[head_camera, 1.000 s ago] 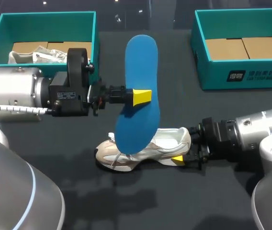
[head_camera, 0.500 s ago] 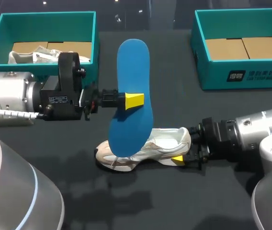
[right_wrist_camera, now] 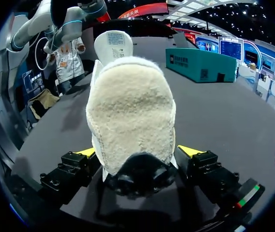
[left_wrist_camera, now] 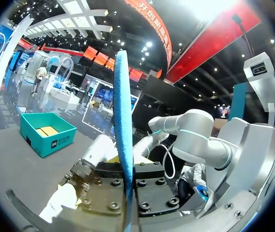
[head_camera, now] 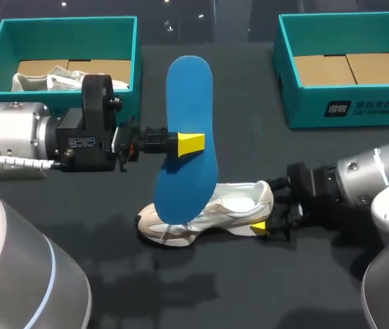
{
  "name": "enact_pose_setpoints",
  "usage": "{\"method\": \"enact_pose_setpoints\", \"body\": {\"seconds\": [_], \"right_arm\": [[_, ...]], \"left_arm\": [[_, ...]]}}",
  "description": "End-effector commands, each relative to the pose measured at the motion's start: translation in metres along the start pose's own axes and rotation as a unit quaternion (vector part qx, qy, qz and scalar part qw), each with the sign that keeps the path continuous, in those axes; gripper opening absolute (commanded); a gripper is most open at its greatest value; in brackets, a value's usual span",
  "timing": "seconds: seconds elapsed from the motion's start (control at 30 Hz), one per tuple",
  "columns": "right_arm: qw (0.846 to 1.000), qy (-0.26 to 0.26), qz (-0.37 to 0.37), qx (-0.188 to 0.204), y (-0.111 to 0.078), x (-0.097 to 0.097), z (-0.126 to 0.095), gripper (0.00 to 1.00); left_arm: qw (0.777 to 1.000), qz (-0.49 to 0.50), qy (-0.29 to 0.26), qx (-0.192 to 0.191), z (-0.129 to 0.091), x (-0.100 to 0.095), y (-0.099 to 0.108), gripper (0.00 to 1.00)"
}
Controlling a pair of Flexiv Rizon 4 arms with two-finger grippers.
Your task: Take the shoe out of the shoebox, open the shoe tongue, remove and reinsert the insole, then place the shoe into the shoebox
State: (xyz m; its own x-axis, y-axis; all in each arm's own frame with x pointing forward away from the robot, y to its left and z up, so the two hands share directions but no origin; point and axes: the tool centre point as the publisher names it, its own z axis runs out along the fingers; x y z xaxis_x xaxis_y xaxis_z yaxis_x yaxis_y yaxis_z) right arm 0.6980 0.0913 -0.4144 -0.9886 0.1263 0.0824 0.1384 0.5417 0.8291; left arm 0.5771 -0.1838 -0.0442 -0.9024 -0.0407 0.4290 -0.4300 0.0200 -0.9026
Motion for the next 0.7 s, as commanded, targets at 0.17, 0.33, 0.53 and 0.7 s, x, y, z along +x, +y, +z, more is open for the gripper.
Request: {"method": "enact_pose_setpoints", "body": {"seconds": [0.17, 0.33, 0.53, 0.7], "right_arm": [[0.99, -0.012, 0.011, 0.14, 0.015, 0.01, -0.037, 1.0], [0.969, -0.013, 0.02, 0.245, 0.027, 0.012, -0.053, 1.0], [0.964, -0.009, 0.019, 0.265, 0.031, 0.012, -0.056, 1.0], [0.964, -0.009, 0.019, 0.265, 0.031, 0.012, -0.056, 1.0]], "left_arm": [[1.0, 0.0, -0.005, 0.002, 0.004, 0.004, -0.001, 0.0], [1.0, 0.0, -0.005, 0.002, 0.004, 0.004, -0.001, 0.0], [1.0, 0.0, -0.005, 0.002, 0.004, 0.004, -0.001, 0.0], [1.0, 0.0, -0.005, 0.002, 0.004, 0.004, -0.001, 0.0]]}}
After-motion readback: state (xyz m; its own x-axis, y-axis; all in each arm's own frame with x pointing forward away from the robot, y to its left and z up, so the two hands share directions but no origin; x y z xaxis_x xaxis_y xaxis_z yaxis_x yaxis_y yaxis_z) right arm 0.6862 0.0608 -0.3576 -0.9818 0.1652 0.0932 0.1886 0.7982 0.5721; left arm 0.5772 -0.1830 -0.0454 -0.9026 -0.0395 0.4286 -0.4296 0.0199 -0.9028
